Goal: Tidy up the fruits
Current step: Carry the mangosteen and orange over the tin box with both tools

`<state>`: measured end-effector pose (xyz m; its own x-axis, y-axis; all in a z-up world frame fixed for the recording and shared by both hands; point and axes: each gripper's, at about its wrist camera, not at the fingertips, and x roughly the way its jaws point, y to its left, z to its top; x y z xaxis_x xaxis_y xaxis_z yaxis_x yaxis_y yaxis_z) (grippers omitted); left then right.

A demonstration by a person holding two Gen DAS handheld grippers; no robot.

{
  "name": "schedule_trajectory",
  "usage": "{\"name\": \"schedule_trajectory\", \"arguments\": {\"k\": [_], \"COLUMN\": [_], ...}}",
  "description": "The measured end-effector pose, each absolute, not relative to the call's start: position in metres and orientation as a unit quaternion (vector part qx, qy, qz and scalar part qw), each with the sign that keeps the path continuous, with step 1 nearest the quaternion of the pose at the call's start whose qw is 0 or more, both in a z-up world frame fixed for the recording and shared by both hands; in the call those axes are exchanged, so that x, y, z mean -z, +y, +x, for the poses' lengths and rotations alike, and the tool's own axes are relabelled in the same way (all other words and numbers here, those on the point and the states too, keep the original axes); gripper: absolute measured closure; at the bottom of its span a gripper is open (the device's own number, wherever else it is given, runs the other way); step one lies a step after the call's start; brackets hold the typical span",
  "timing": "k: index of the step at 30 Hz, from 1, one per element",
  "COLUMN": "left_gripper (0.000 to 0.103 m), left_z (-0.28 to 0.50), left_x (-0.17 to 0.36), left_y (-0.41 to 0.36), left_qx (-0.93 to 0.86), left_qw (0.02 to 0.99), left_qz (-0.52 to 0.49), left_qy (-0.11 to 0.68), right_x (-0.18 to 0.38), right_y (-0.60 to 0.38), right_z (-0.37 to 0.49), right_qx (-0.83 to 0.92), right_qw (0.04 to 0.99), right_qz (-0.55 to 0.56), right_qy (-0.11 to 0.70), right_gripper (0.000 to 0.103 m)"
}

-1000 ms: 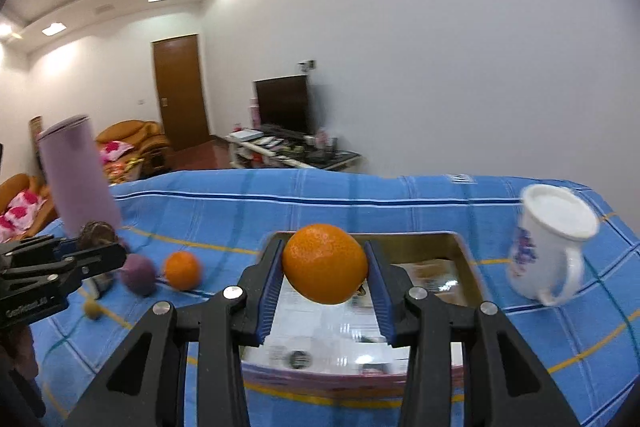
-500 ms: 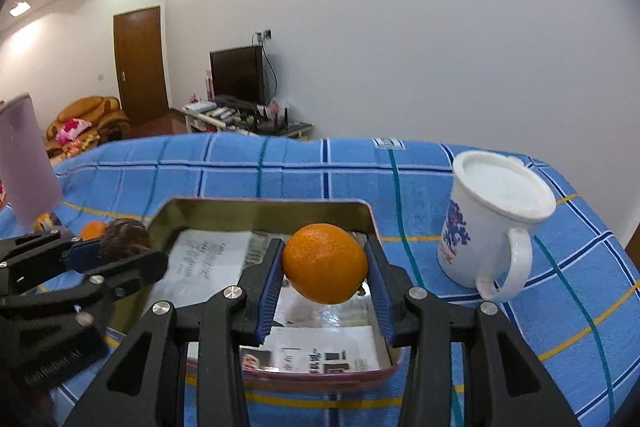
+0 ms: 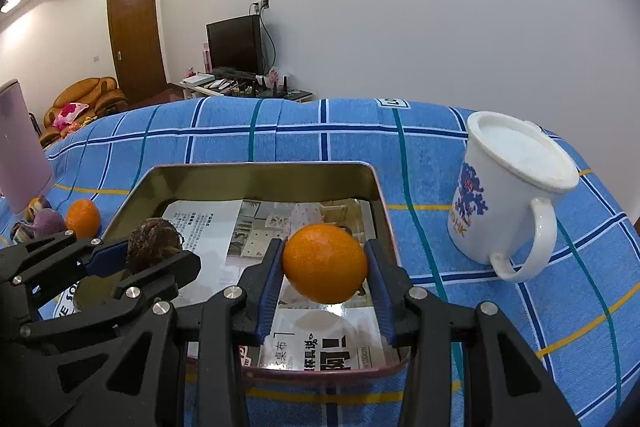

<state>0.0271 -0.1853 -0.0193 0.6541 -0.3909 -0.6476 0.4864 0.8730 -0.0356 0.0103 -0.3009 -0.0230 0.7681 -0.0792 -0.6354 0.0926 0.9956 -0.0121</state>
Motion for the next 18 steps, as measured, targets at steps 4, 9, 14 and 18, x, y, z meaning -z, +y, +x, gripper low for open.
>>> {"name": "schedule_trajectory", "arguments": {"k": [4, 9, 14, 18], "left_gripper": [0.072, 0.072, 0.071, 0.054], "left_z": [0.029, 0.0295, 0.0292, 0.0241], "left_x": [0.0197, 0.0202, 0.0196, 0.016], "left_y": [-0.1817, -0.1826, -0.1817, -0.1772], "left_qx": [0.238, 0.232, 0.219, 0.202], "left_qw": [0.907, 0.908, 0.913, 0.923], "left_qz": [0.065, 0.069, 0.07, 0.07], "left_qy": [0.341, 0.342, 0.338, 0.321], "right_x": [0.0253, 0.0267, 0.0278, 0.0243], "right_y": [-0.3017, -0.3006, -0.3023, -0.3039], "right_z": [0.0121, 0.0144, 0.0156, 0.0129], "right_qx": [0.041, 0.035, 0.03, 0.041], "right_qw": [0.938, 0.937, 0.935, 0.938], "right_qz": [0.015, 0.022, 0.031, 0.033], "right_qy": [0.344, 0.347, 0.351, 0.342], "right_gripper": [0.06, 0.06, 0.058, 0.054]}}
